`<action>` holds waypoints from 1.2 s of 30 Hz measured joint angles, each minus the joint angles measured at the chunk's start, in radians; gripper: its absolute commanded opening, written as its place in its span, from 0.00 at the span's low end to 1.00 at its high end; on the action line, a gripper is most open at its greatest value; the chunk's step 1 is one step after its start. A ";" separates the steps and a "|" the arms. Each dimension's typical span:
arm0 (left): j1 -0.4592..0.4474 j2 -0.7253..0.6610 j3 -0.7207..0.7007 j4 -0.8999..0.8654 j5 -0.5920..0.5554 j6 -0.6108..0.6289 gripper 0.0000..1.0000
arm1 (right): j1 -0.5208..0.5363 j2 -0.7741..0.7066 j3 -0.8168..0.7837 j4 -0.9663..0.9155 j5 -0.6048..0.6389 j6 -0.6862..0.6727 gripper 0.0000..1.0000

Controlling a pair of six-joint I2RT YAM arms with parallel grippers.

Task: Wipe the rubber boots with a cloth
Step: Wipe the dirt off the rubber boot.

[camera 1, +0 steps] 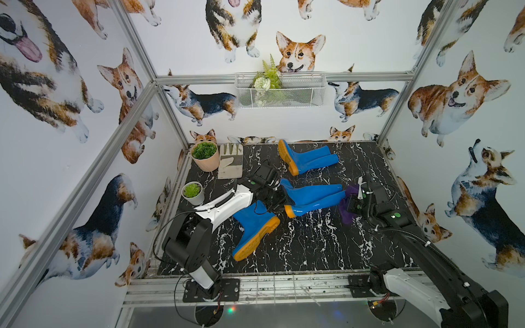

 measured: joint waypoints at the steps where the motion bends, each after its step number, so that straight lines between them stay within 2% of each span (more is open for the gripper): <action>1: 0.000 0.004 0.000 0.002 0.000 0.000 0.00 | 0.045 -0.010 0.008 -0.003 0.010 0.006 0.00; 4: -0.001 0.016 0.000 0.001 -0.001 0.006 0.00 | 0.265 -0.015 0.039 0.012 0.031 0.018 0.00; 5: -0.002 0.016 0.000 0.001 -0.001 0.009 0.00 | 0.308 -0.003 0.043 0.019 0.045 0.020 0.00; 9: -0.006 0.033 0.012 0.002 -0.002 0.016 0.00 | 0.522 0.181 0.099 0.090 0.077 0.024 0.00; 13: -0.011 0.041 0.020 -0.010 -0.016 0.028 0.00 | 0.561 0.345 0.163 0.110 0.072 0.014 0.00; 16: -0.011 0.040 0.030 -0.016 -0.049 0.038 0.00 | 0.472 0.359 0.166 0.108 0.044 0.013 0.00; 21: -0.017 0.041 0.034 -0.036 -0.048 0.098 0.00 | 0.018 0.222 0.075 0.014 0.003 0.063 0.00; 24: -0.027 0.060 0.046 -0.050 -0.058 0.162 0.00 | -0.141 0.139 0.087 -0.080 -0.017 0.057 0.00; 28: -0.059 0.140 0.085 -0.084 -0.150 0.290 0.00 | -0.205 0.068 0.147 -0.190 -0.006 0.014 0.00; 33: -0.225 0.213 0.191 -0.139 -0.323 0.480 0.01 | -0.211 0.052 0.160 -0.225 -0.023 0.012 0.00; 35: -0.282 0.233 0.217 -0.116 -0.349 0.570 0.19 | -0.211 0.064 0.151 -0.219 -0.059 0.020 0.00; 36: -0.295 0.238 0.218 -0.106 -0.358 0.605 0.24 | -0.211 0.074 0.146 -0.215 -0.073 0.028 0.00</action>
